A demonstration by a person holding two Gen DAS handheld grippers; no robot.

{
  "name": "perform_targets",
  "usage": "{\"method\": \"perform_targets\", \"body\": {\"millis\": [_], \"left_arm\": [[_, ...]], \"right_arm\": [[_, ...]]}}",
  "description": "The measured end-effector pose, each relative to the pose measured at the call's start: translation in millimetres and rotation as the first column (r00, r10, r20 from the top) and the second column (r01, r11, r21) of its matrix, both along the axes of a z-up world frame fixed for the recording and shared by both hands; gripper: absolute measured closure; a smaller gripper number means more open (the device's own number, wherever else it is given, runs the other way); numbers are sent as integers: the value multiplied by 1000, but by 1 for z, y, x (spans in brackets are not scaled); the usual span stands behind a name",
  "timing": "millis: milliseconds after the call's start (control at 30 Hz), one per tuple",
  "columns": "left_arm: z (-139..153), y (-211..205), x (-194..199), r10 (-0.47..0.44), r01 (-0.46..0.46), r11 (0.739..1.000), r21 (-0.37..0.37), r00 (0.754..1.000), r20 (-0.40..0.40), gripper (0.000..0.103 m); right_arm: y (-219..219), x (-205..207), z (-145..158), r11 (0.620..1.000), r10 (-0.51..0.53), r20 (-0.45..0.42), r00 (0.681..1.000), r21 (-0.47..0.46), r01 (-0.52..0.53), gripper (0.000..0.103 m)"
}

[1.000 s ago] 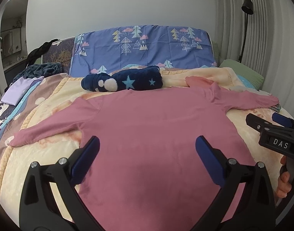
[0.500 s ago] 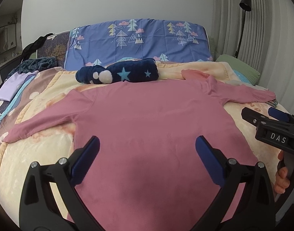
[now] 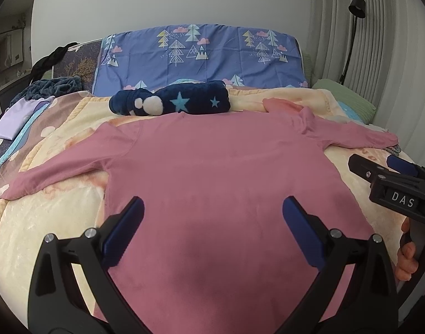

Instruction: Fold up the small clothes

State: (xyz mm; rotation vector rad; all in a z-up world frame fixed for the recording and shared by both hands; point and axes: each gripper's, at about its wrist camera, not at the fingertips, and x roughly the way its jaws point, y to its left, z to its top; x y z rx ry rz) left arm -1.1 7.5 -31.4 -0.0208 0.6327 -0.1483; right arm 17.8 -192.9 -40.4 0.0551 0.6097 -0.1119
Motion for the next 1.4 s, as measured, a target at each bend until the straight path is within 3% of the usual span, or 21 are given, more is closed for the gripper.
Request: {"method": "perform_targets", "body": {"millis": [633,733,800,900,967,1400], "left_arm": [[-2,2,1,3,-3,1000,-24,1000,-2,2],[-3,4,1,3,-3,1000,-27,1000,-3,2],[-3,4,1,5,-5,1000,-30,1000,-2,2],[-3,5,1,4,-4,999,-33,1000,-2,2],[-3,5,1,1,-1,999,-32,1000,-1,2],[-6,13,3,14,-15,998,-56,1000,-19,6]], "right_arm": [[5,-3,0,999,39,26,999,33,-40,10],[6,-1,0,999,42,15,999,33,-42,19],[6,0,-2,998,47,0,999,44,-47,34],[4,2,-4,997,47,-14,999,59,-46,46],[4,1,-5,997,50,-17,999,57,-49,50],[10,3,-6,997,69,-35,997,42,-68,54]]}}
